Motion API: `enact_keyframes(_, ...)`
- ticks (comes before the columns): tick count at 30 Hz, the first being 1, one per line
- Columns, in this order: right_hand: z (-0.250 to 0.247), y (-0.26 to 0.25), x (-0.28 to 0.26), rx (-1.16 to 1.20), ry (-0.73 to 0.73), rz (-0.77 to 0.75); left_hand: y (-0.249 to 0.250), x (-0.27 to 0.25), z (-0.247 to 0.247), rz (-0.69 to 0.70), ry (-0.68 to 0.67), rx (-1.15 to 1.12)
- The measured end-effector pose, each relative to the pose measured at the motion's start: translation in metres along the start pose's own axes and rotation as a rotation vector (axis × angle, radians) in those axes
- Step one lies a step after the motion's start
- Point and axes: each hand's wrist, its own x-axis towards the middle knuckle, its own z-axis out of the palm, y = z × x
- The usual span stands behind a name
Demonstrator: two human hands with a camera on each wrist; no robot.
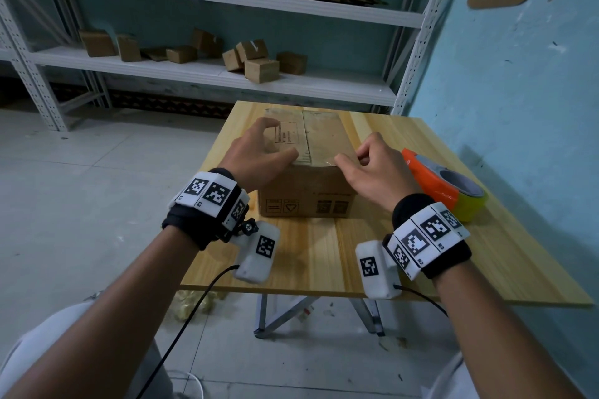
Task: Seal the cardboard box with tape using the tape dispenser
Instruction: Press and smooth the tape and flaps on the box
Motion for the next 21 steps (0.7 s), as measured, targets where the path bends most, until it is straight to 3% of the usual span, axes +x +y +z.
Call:
enact_keyframes(13,-0.006,0.014,-0.002,0.123,-0.076,-0.08,-0.008,-0.003,-0.007,0.017,-0.042,-0.066)
enact_keyframes(21,0.002,0.007,-0.001,-0.017,-0.001,-0.053,-0.006,0.0,0.004,0.027,0.041,0.035)
